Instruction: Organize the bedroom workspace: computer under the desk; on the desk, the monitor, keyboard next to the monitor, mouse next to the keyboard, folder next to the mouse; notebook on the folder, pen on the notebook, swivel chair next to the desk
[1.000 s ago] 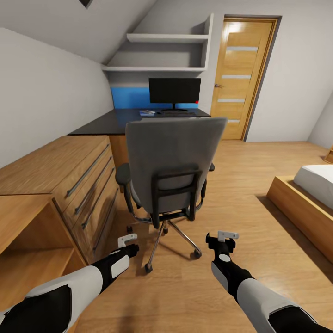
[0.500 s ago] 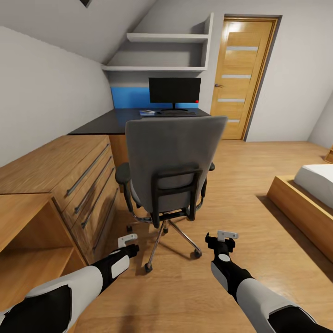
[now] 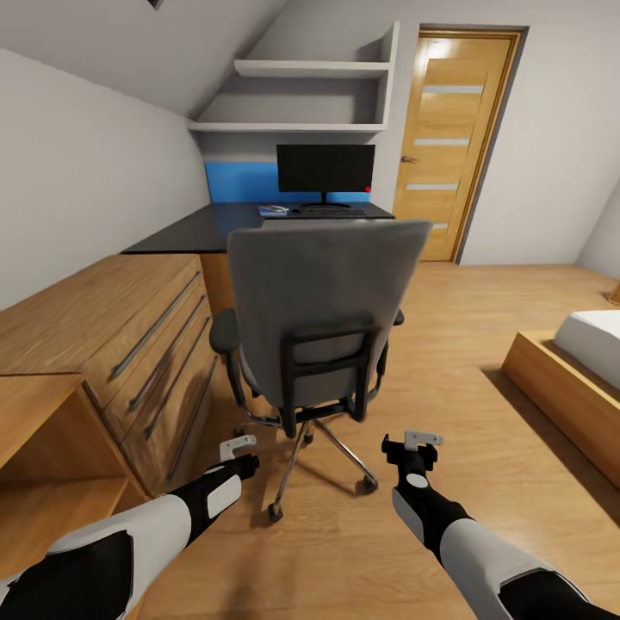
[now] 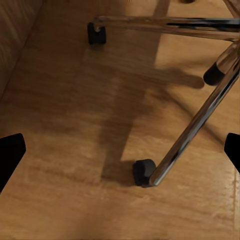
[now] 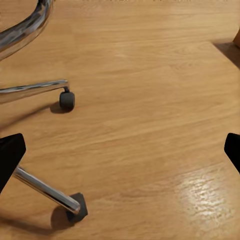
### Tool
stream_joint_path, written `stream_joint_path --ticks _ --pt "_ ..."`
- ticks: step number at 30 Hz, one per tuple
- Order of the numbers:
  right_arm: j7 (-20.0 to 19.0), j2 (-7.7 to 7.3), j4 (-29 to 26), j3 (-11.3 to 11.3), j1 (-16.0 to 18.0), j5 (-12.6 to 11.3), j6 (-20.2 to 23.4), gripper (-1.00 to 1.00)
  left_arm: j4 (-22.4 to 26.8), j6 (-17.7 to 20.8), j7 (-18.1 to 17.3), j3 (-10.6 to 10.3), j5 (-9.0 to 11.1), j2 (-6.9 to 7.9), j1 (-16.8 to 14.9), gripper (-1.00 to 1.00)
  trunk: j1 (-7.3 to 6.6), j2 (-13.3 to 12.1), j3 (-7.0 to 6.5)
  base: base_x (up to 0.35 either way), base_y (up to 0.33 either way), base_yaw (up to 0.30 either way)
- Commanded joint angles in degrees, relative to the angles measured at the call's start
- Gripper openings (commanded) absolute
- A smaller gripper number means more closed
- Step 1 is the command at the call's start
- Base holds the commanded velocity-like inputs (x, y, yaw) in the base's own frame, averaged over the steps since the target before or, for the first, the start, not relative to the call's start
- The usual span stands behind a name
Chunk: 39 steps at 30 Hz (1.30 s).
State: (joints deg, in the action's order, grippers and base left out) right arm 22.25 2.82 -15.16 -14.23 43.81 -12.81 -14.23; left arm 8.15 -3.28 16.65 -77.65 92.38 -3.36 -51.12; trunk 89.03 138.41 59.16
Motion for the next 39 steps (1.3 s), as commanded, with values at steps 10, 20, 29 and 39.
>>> stream_joint_path --ticks 10,20,29,39 --pt "0.3 -0.01 0.1 -0.5 0.0 -0.5 -0.3 1.0 0.1 -0.3 0.3 -0.5 0.5 0.05 0.0 1.0 0.01 0.0 0.05 0.273 0.0 0.0" --pt "0.3 -0.01 0.3 -0.4 0.0 -0.5 -0.3 1.0 0.1 -0.3 0.3 -0.6 0.5 0.02 0.0 1.0 0.01 0.0 0.05 0.319 0.0 0.0" --pt "0.3 -0.18 0.3 -0.4 0.0 -0.5 -0.3 1.0 0.1 -0.3 0.3 -0.6 0.5 0.02 0.0 1.0 0.01 0.0 0.05 0.32 0.0 0.0" --pt "0.3 -0.18 0.3 -0.4 0.0 -0.5 -0.4 1.0 0.1 -0.3 0.4 -0.6 0.5 0.01 0.0 1.0 0.01 0.0 0.05 0.32 -0.023 0.0"
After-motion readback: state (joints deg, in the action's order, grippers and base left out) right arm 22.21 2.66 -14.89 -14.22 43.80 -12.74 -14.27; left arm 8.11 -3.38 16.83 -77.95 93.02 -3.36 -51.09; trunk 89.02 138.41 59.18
